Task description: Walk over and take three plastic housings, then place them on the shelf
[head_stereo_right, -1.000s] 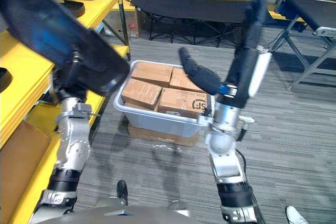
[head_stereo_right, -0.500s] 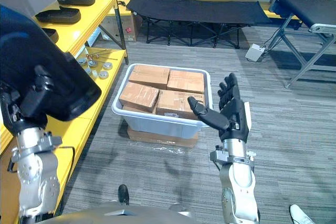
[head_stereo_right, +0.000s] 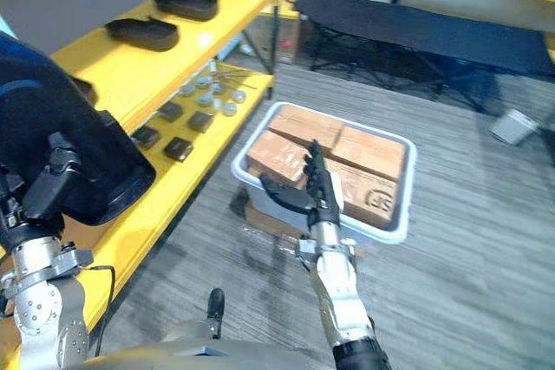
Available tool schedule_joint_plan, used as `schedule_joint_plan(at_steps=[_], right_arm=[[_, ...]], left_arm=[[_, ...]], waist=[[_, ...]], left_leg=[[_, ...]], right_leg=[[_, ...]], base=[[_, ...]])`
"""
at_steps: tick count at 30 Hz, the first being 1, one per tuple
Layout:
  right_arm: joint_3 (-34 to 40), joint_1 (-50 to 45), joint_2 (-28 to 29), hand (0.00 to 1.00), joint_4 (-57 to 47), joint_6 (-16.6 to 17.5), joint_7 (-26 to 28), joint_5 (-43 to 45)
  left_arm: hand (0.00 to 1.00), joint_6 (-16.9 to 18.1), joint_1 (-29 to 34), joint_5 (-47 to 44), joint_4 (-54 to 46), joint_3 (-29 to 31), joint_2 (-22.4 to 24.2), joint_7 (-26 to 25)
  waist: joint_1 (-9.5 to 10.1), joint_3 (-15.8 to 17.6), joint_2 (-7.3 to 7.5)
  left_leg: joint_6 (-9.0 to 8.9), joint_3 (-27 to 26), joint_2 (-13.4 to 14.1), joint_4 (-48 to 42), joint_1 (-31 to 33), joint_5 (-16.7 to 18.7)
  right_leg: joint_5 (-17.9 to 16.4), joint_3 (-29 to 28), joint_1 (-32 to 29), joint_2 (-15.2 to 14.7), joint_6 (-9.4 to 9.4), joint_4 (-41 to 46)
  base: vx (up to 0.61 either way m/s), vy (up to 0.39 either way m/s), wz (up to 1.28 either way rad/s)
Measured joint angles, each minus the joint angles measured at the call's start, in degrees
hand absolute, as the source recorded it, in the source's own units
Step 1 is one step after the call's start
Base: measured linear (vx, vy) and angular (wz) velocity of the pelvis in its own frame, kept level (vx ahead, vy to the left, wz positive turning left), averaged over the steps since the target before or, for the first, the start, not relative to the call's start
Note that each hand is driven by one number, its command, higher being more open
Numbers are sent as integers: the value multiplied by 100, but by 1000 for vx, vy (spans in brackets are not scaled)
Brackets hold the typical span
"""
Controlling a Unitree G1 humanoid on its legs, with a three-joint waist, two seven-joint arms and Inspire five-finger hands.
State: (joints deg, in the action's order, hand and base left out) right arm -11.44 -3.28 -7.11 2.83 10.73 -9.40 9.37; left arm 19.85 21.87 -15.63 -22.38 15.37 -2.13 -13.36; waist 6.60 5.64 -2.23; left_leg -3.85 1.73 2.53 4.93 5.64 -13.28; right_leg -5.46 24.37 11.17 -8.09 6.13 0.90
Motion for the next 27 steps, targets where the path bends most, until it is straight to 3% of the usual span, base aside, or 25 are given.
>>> schedule_joint_plan(at_steps=[2,8,10,12,14,15,16,18,21,23,25,26,27], right_arm=[[-48,339,-5,100,-1,0,73,69],[-26,384,-355,100,-20,-152,568,335],[18,293,-404,100,-46,-167,557,335],[183,136,-458,100,-51,-234,451,328],[200,155,-433,100,-47,-243,352,258],[185,171,-394,100,-45,-243,351,212],[165,175,-390,100,-54,-242,372,208],[149,170,-381,100,-92,-240,391,213],[305,118,-378,100,-157,-237,376,207],[692,-253,-384,100,-214,-240,332,213],[944,-439,-404,100,-330,-229,365,227],[1021,-422,-414,100,-360,-195,397,229],[1016,-387,-417,100,-383,-152,434,229]], left_arm=[[0,0,290,5,-37,225,48,1],[0,-87,616,33,-48,289,53,204],[0,-145,569,30,-62,224,53,400],[0,-156,557,20,-59,-9,72,783],[0,-154,566,15,-54,-57,124,932],[0,-149,569,0,-53,-9,150,969],[0,-138,580,2,-54,30,162,980],[0,-106,550,-11,-55,112,142,1051],[0,-109,411,-76,-35,19,46,1349],[0,-110,-16,-286,114,-421,-405,1898],[0,-105,-358,-384,250,-738,-751,2138],[0,-81,-576,-445,451,-920,-865,2156],[0,-80,-615,-440,488,-954,-896,2148]], waist=[[212,-1,3],[231,-13,24],[130,-8,17],[111,9,-9],[172,72,-12],[292,87,-49],[330,83,-118],[237,59,-99],[-11,107,-61],[-261,135,-76],[-391,144,-73],[-401,222,86],[-368,284,248]], left_leg=[[-4,90,-18,-3,13,-16],[19,289,-46,-11,85,-82],[114,100,-11,-106,288,-22],[353,-332,3,-223,464,174],[274,-571,0,-305,537,299],[368,-678,-2,-636,618,308],[354,-683,12,-771,607,309],[437,-624,-154,-725,604,119],[559,-242,-409,-595,613,31],[591,293,-591,-444,563,22],[541,494,-597,-187,560,59],[313,340,-705,-265,624,290],[469,137,-772,-633,825,444]], right_leg=[[-26,94,42,-15,9,7],[-261,465,112,73,-37,324],[-283,789,203,124,-15,329],[-335,1334,324,114,-6,309],[-421,1508,389,4,-18,281],[-454,1495,393,-65,13,337],[-496,1458,397,-56,43,406],[-709,1424,352,-195,106,747],[-977,565,144,-207,-92,1307],[-988,-586,-275,-158,-212,2482],[-1129,-1044,-490,130,-412,2528],[-1196,-1084,-565,20,-555,2257],[-1362,-1155,-546,-102,-603,2158]], base=[[-12,-29,26],[-52,-33,31],[-74,-33,93],[-79,1,127],[-60,59,74],[8,53,25],[44,19,6],[52,25,29],[18,19,83],[35,46,153],[1,-63,125],[-20,-74,78],[1,-123,-7]])
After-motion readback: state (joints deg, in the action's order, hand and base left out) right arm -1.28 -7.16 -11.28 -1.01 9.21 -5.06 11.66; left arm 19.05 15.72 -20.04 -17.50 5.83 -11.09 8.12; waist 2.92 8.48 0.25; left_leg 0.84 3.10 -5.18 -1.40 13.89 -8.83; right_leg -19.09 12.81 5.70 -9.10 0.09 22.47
